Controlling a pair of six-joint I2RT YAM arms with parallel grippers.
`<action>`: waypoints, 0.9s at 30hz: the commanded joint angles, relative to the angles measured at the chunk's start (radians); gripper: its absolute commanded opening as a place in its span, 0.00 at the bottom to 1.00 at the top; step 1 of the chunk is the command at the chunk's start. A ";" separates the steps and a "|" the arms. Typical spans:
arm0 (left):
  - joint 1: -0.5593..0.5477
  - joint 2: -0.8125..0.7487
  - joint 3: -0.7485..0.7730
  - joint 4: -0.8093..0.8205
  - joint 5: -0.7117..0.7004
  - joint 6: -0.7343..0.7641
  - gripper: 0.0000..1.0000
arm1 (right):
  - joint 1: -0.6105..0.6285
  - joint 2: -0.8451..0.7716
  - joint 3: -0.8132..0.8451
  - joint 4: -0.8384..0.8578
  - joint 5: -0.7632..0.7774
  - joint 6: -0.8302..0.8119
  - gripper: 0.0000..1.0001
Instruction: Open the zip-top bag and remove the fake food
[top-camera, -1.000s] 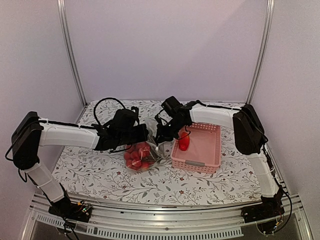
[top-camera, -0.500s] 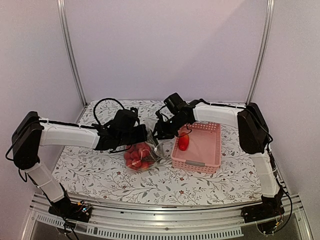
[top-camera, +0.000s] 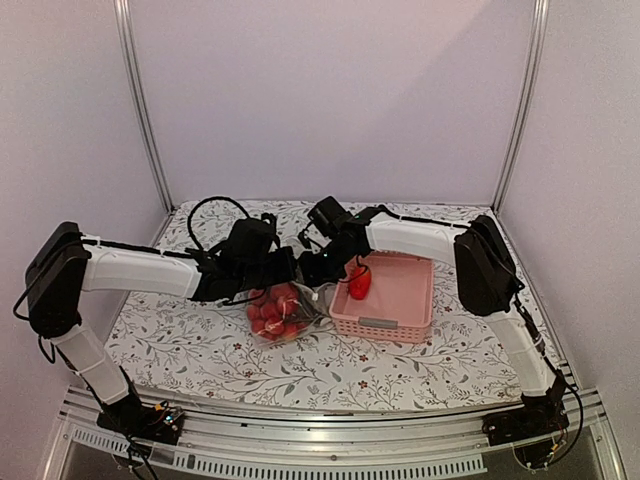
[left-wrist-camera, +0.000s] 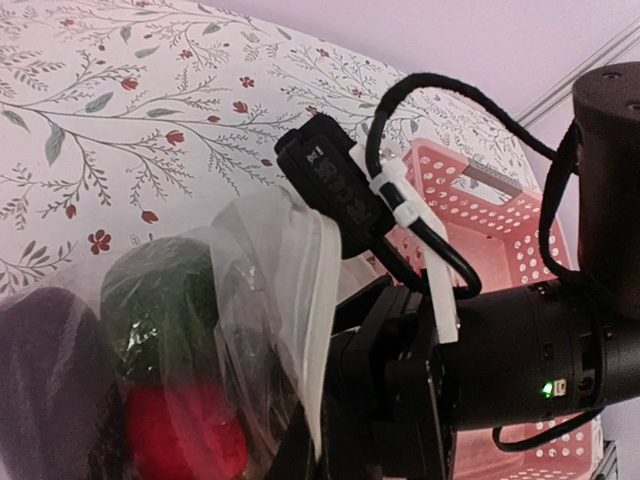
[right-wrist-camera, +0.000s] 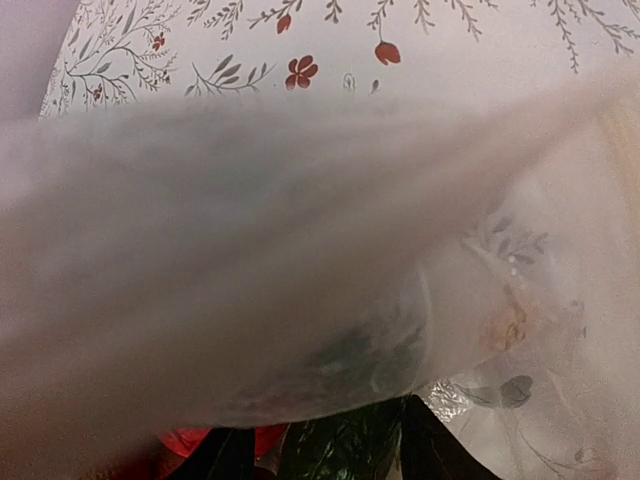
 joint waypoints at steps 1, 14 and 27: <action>-0.006 0.022 -0.021 0.027 0.001 -0.007 0.00 | 0.014 0.078 -0.001 -0.045 0.054 -0.011 0.48; 0.013 0.015 -0.016 -0.011 0.008 -0.008 0.00 | -0.008 -0.044 -0.007 0.038 -0.038 0.067 0.18; 0.030 -0.022 -0.024 -0.010 0.113 0.004 0.00 | -0.047 -0.200 -0.208 0.237 -0.107 0.080 0.25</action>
